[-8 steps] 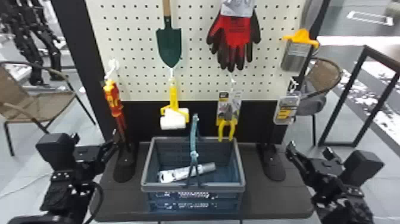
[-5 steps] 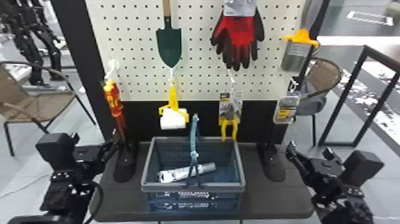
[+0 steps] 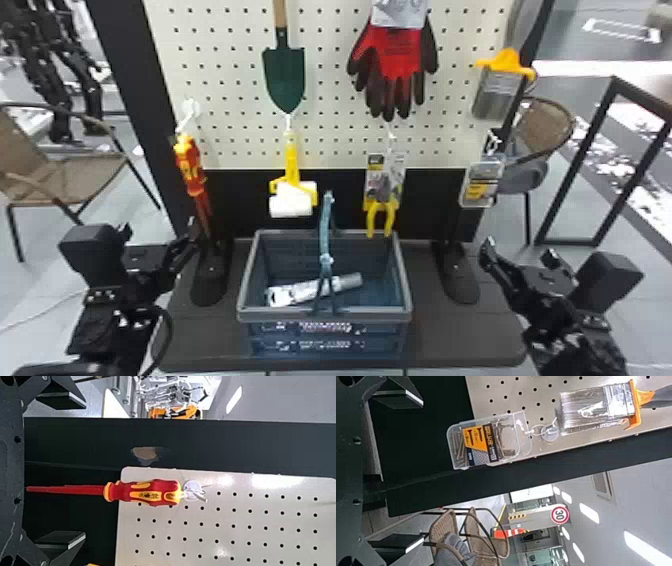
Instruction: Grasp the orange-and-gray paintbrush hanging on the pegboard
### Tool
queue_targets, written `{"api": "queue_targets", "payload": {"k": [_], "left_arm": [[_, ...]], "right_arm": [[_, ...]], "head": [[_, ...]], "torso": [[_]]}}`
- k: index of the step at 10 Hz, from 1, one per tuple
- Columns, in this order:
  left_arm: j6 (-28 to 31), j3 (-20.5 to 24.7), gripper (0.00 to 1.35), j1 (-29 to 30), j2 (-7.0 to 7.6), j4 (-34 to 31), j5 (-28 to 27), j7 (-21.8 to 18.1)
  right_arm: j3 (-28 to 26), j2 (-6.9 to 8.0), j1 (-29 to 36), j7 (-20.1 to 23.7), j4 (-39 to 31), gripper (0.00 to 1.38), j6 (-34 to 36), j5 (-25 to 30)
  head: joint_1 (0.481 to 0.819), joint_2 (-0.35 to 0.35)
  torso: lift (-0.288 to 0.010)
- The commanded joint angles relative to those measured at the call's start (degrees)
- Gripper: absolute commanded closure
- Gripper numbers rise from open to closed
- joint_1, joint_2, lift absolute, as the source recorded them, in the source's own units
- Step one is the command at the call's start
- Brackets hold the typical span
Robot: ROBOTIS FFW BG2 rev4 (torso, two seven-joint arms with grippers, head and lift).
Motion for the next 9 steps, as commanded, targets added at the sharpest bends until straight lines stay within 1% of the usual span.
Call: {"api": "queue_targets", "payload": {"k": [1, 2, 3, 4, 5, 6, 7, 8, 9], "left_arm": [[0.01, 0.00, 0.15, 0.08, 0.00, 0.00, 0.01, 0.00], [0.09, 0.00, 0.15, 0.17, -0.09, 0.00, 0.01, 0.00], [0.09, 0.09, 0.15, 0.17, -0.09, 0.00, 0.01, 0.00], [0.18, 0.09, 0.15, 0.17, -0.18, 0.00, 0.01, 0.00], [0.27, 0.09, 0.15, 0.17, -0.18, 0.00, 0.01, 0.00], [0.36, 0.00, 0.15, 0.00, -0.18, 0.00, -0.08, 0.00], [0.53, -0.09, 0.15, -0.18, -0.26, 0.00, -0.08, 0.00], [0.62, -0.09, 0.15, -0.09, -0.26, 0.00, -0.08, 0.00], [0.80, 0.00, 0.15, -0.09, -0.26, 0.00, -0.08, 0.00]], "right_arm": [[0.00, 0.14, -0.11, 0.00, -0.79, 0.11, 1.14, 0.16], [0.00, 0.00, -0.20, 0.00, -2.20, 0.11, 2.64, 0.25], [0.00, -0.70, -0.37, 0.00, -4.39, 0.10, 5.01, 0.34], [-0.09, -1.93, -0.81, 0.00, -7.12, 0.10, 7.30, 0.16], [-0.79, -3.08, -1.60, 0.35, -10.81, 0.10, 11.78, 0.25], [-2.37, -3.69, -3.01, 2.29, -13.97, 0.10, 16.26, 0.95], [-4.75, -3.69, -4.85, 5.45, -16.35, 0.10, 21.01, 1.92], [-6.42, -3.69, -6.87, 8.26, -17.93, 0.10, 23.91, 3.06], [-7.91, -3.78, -8.63, 10.02, -18.98, 0.09, 25.66, 3.06]], "head": [[0.549, 0.000], [0.549, 0.000], [0.549, 0.000], [0.549, 0.000], [0.549, 0.000], [0.549, 0.000], [0.549, 0.000], [0.549, 0.000], [0.549, 0.000]], "torso": [[-0.100], [-0.100], [-0.100], [-0.100], [-0.100], [-0.100], [-0.100], [-0.100], [-0.100]]}}
